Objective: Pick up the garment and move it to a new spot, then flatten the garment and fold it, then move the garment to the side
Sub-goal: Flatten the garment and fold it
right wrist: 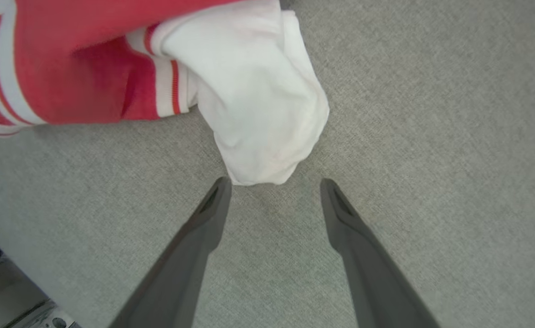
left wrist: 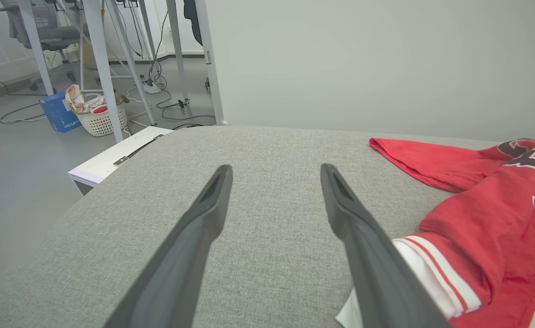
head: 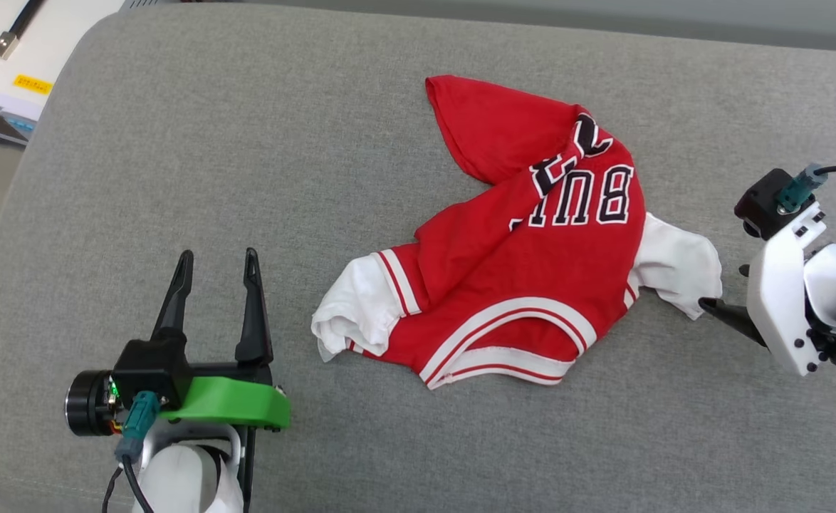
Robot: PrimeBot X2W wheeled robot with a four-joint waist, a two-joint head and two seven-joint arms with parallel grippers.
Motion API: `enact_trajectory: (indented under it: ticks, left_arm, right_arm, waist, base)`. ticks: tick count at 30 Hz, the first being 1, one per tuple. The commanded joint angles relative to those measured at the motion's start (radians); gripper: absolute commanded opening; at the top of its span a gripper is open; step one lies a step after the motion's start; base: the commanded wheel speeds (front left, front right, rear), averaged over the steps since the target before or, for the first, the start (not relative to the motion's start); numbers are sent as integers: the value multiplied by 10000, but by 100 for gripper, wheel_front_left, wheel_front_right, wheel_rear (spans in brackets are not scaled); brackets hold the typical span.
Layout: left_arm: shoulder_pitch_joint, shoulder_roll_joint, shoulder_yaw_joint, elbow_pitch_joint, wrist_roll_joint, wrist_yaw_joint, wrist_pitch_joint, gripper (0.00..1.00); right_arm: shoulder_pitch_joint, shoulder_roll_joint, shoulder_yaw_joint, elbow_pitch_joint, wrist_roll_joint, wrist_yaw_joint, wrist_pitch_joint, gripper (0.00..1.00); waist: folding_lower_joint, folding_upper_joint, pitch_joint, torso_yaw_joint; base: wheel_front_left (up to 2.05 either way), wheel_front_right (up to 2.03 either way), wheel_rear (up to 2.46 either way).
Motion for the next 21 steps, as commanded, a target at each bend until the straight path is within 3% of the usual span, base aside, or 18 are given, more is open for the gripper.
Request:
enact_trajectory:
  ticks: [1, 10, 11, 12, 21]
  left_arm:
    - [-190, -32, -30, 2, -35, 81, -59, 100]
    - [-375, -32, -155, 75, -100, 225, -59, 100]
    - [-354, -32, -136, 84, -93, 238, -59, 100]
    - [-325, -32, -113, 101, -79, 246, -59, 100]
    - [-18, -32, 86, 275, 54, 165, -59, 100]
  right_arm:
    - [-173, 182, 104, 274, -97, -7, -108, 100]
    - [-2, 799, 1613, 2082, -284, -7, -677, 100]
    - [-10, 846, 1690, 2134, -243, -7, -852, 41]
    - [-48, 880, 1772, 2166, -219, -7, -1119, 0]
    - [-415, 416, 1431, 1143, -118, -7, -3713, 0]
  waist:
    - [0, -1, 393, 231]
    - [0, -1, 647, 328]
    - [0, -1, 615, 292]
    - [0, -1, 565, 251]
    - [0, -1, -452, -107]
  base:
    - [0, 0, 0]
    - [0, 0, 0]
    - [0, 0, 0]
    - [0, 0, 0]
    - [0, 0, 0]
